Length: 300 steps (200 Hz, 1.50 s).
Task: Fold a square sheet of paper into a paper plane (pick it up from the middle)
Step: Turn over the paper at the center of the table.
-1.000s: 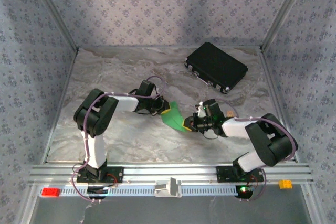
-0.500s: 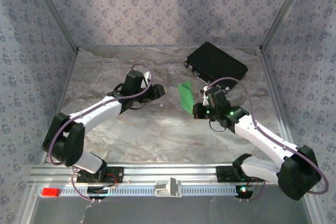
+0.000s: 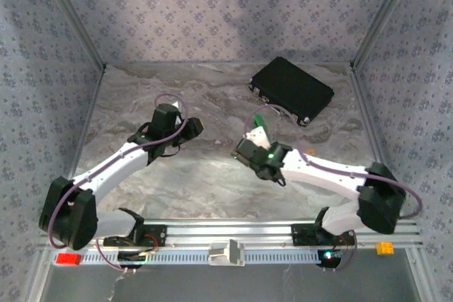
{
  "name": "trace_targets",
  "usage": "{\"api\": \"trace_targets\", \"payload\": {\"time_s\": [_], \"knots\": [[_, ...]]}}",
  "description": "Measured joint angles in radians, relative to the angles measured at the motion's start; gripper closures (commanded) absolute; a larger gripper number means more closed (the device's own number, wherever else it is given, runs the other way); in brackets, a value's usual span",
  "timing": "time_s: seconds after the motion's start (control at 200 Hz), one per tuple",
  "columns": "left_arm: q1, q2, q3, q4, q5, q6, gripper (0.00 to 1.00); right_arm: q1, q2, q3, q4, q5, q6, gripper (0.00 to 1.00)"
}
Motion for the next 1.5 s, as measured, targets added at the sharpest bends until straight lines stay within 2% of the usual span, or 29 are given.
{"api": "trace_targets", "payload": {"time_s": [0.15,0.205,0.275,0.4,0.5,0.575,0.665,0.725,0.81,0.964,1.099,1.309,1.499], "knots": [[0.018,-0.052,-0.027,-0.026,-0.047,-0.009,0.52,0.095,0.172,0.074,-0.01,-0.023,-0.05,0.89],[0.023,-0.071,-0.034,-0.039,-0.059,-0.012,0.52,0.119,0.207,0.093,0.003,-0.061,-0.061,0.82],[0.03,-0.087,-0.041,-0.047,-0.069,-0.015,0.51,0.135,0.219,0.1,0.034,-0.131,-0.074,0.67],[0.039,-0.09,-0.043,-0.052,-0.069,-0.015,0.51,0.107,0.173,0.079,0.114,-0.258,-0.075,0.56],[0.041,-0.088,-0.043,-0.055,-0.065,-0.015,0.52,0.011,0.045,-0.003,0.215,-0.395,-0.054,0.52],[0.043,-0.074,-0.043,-0.051,-0.048,-0.019,0.64,-0.109,-0.061,-0.082,0.303,-0.527,-0.037,0.57],[0.045,-0.037,-0.043,-0.034,-0.008,-0.019,0.7,-0.283,-0.148,-0.192,0.439,-0.715,0.008,0.65],[0.045,-0.003,-0.043,-0.018,0.026,-0.019,0.77,-0.376,-0.159,-0.258,0.526,-0.829,0.043,0.73],[0.044,0.047,-0.043,-0.001,0.068,-0.023,0.78,-0.449,-0.123,-0.314,0.593,-0.962,0.074,0.79],[0.042,0.101,-0.043,0.016,0.121,-0.029,0.8,-0.468,-0.004,-0.319,0.679,-1.146,0.11,0.83],[0.038,0.123,-0.042,0.04,0.154,-0.034,0.8,-0.459,0.081,-0.319,0.739,-1.222,0.14,0.83],[0.035,0.164,-0.04,0.06,0.199,-0.039,0.82,-0.448,0.155,-0.319,0.777,-1.223,0.249,0.84],[0.024,0.206,-0.025,0.068,0.233,-0.041,0.83,-0.411,0.144,-0.352,0.86,-1.144,0.484,0.84]]}}
